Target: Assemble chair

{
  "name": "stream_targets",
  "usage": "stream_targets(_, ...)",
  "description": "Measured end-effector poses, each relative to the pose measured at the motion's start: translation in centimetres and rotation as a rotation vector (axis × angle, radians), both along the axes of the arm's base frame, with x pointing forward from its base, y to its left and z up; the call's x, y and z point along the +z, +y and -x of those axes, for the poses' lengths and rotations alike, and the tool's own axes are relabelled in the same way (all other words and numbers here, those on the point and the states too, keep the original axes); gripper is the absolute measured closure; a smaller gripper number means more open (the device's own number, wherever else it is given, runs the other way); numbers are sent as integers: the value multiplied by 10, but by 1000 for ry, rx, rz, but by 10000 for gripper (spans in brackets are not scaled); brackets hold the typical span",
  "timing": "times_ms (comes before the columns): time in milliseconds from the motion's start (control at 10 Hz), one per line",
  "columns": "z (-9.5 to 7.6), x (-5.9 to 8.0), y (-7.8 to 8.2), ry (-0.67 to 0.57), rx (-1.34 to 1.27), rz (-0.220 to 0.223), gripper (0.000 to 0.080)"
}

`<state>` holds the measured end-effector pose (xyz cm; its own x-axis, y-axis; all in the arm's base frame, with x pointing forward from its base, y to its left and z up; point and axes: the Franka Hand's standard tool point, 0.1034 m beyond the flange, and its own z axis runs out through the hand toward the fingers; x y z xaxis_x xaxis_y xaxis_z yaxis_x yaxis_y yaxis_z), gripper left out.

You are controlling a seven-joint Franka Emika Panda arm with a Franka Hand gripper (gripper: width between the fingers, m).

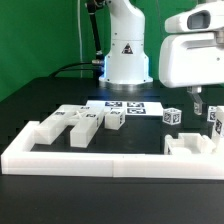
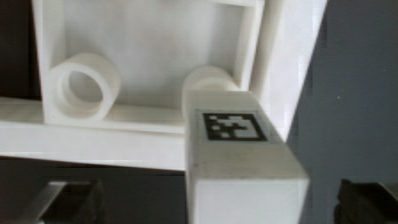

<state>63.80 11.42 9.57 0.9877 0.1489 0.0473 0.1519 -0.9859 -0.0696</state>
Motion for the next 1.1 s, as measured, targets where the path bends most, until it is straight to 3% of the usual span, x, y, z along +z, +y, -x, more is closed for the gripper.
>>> stream_targets(500, -1, -4, 3, 6, 0, 0, 150)
stream_targets(600, 0, -6, 3, 9, 1, 0, 246)
stream_targets(700, 1, -7, 3, 10, 2, 0, 423)
stream_targets(800, 1, -6, 3, 11, -10, 0, 423)
stream_targets(900, 1, -7, 3, 11, -20, 0, 511)
stream_targets(1100, 1, -7, 3, 13, -39, -1, 511)
